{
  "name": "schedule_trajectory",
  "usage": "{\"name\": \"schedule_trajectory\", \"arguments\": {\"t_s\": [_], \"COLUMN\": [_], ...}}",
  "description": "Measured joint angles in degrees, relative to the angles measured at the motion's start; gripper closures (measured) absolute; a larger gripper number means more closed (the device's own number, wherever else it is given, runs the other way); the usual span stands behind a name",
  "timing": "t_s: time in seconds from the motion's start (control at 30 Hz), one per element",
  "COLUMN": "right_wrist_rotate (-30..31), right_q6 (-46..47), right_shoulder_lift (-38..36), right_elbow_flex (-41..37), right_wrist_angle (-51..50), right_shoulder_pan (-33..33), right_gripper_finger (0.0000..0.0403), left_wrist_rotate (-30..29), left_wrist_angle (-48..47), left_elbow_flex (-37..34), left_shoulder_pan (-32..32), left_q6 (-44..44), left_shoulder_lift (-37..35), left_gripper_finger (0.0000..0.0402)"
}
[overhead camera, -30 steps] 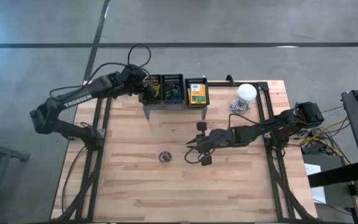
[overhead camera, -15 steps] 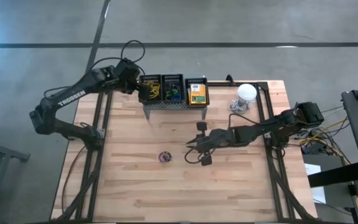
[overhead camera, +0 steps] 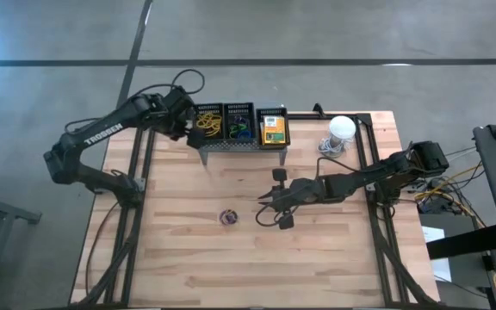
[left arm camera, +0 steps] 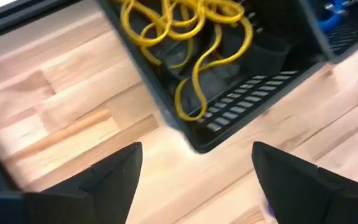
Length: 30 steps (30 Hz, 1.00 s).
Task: Pick & Place Office Desk Supplies
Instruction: Put the black spring keychain into the middle black bin on the shelf
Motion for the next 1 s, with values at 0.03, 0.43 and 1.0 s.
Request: {"name": "schedule_trajectory", "arguments": {"t_s": [0.03,0.43,1.0], "right_wrist_rotate": [0.0,0.0,-0.2], "right_q6": [0.0,0.2,4.1], "right_shoulder_lift": [0.0,0.0,3.4], "right_elbow_flex": [0.0,0.0,-0.1], "right_wrist_angle": [0.0,0.0,0.2], "right_shoulder_pan": [0.0,0.0,0.0], "right_gripper_finger": [0.0351,0.0351,0.0351], "left_wrist_rotate": [-0.3,0.9,-41.2], "left_wrist_angle": [-0.5,-9.0,29.9], "left_elbow_flex": [0.0,6.6,-21.9], "left_shoulder_pan": [0.0,-0.5,-49.8], "left_q6": [0.0,-1.9,-6.1], "left_shoulder_lift": [0.0,-1.4,-8.5], "left_gripper_finger": [0.0096,0.0103,0.0103]}}
